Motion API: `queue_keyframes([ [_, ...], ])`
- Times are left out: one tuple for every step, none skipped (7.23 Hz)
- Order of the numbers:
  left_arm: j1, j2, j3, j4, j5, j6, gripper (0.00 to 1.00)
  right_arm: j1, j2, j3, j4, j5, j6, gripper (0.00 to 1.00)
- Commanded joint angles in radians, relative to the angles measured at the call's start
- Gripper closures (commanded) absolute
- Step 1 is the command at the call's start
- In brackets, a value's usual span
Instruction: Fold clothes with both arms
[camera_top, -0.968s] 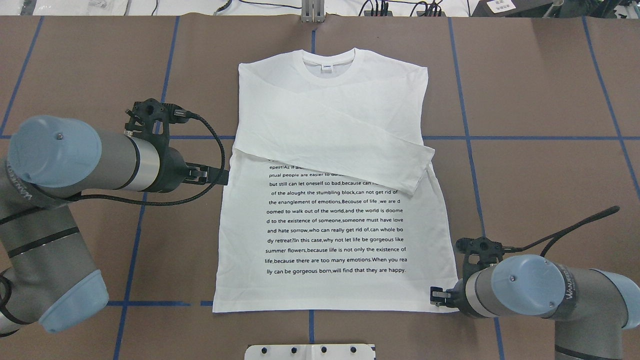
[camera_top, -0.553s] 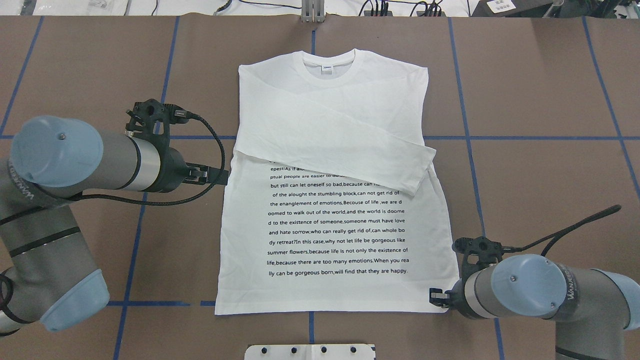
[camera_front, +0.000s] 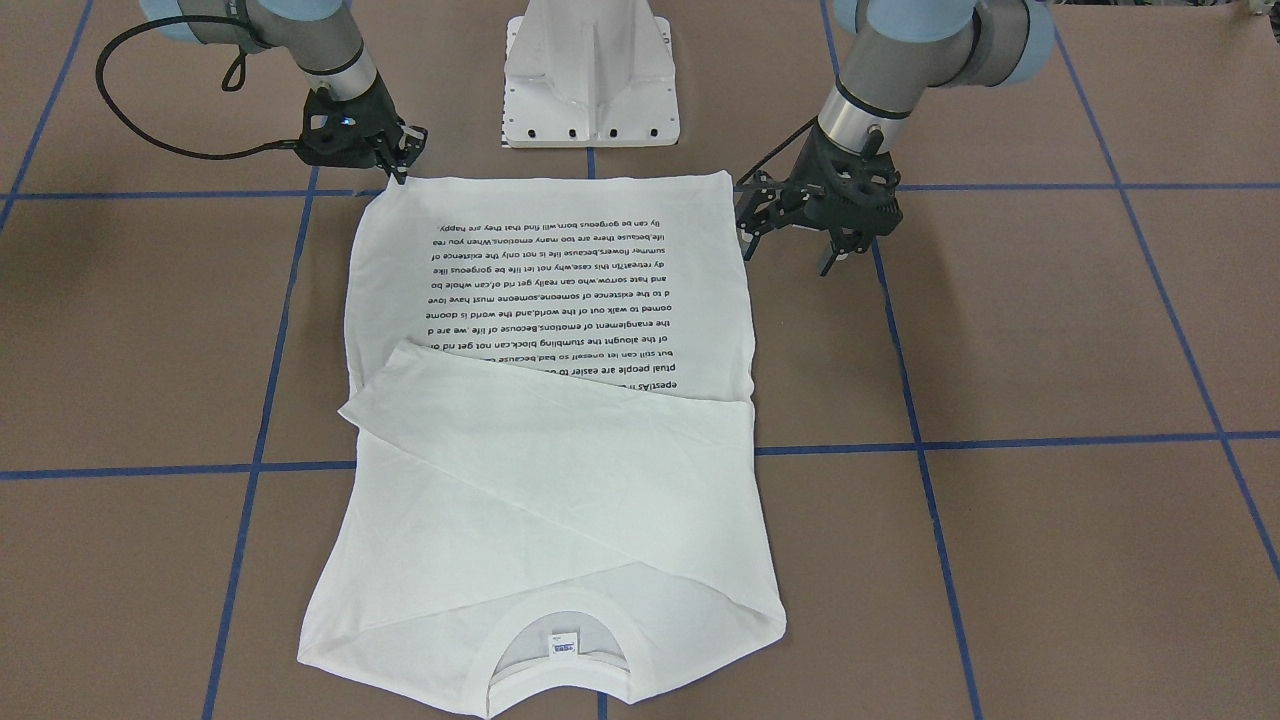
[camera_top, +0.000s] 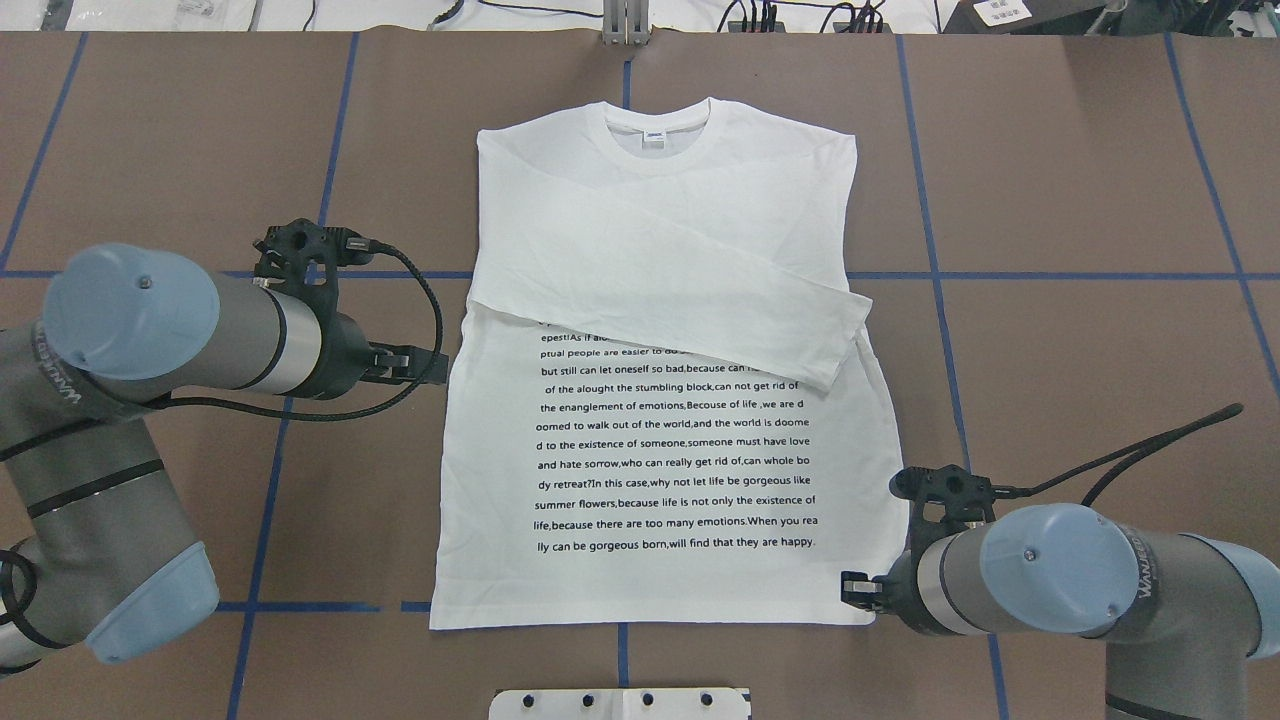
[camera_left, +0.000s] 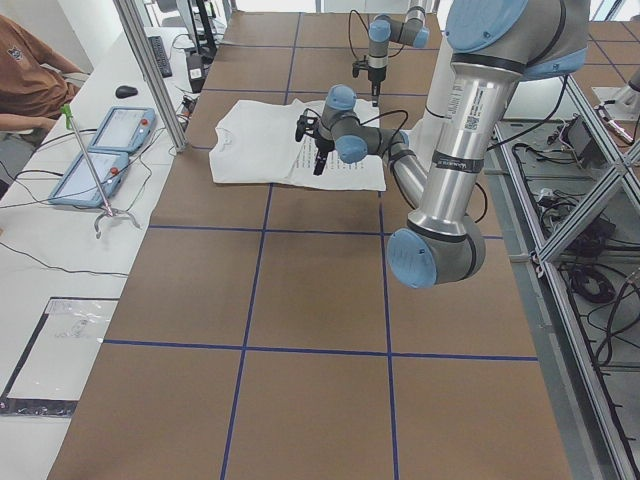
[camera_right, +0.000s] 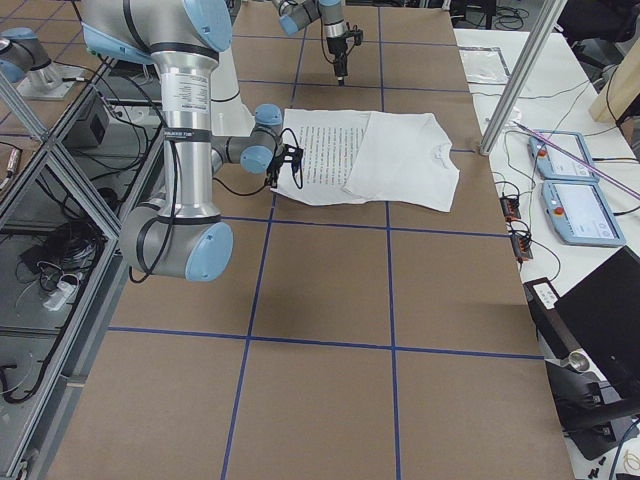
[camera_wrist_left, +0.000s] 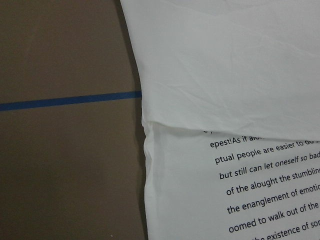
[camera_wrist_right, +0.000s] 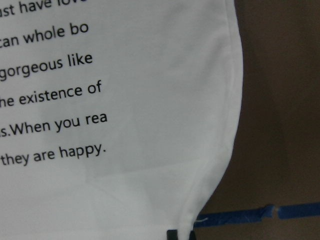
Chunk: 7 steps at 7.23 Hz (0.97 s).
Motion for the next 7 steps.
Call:
queue_keyframes([
  [0.052, 0.057, -0.030, 0.003, -0.040, -0.161, 0.00, 0.029, 0.043, 0.005, 0.001, -0.005, 0.000, 1.00],
  [0.118, 0.060, -0.030, 0.005, -0.035, -0.239, 0.00, 0.050, 0.058, 0.005, 0.001, 0.000, 0.000, 1.00],
  [0.191, 0.060, -0.024, 0.003, -0.026, -0.320, 0.00, 0.053, 0.075, 0.000, 0.001, -0.003, 0.000, 1.00],
  [0.271, 0.060, -0.019, 0.003, -0.011, -0.396, 0.00, 0.056, 0.087, -0.001, 0.001, -0.005, 0.000, 1.00],
  [0.333, 0.059, -0.019, 0.005, 0.052, -0.444, 0.00, 0.063, 0.092, 0.000, 0.001, -0.003, 0.000, 1.00],
  [0.362, 0.057, -0.016, 0.006, 0.074, -0.459, 0.00, 0.073, 0.093, 0.002, 0.001, 0.004, -0.002, 1.00],
  [0.390, 0.057, -0.010, 0.008, 0.098, -0.481, 0.00, 0.084, 0.093, 0.005, 0.001, 0.009, -0.002, 1.00],
])
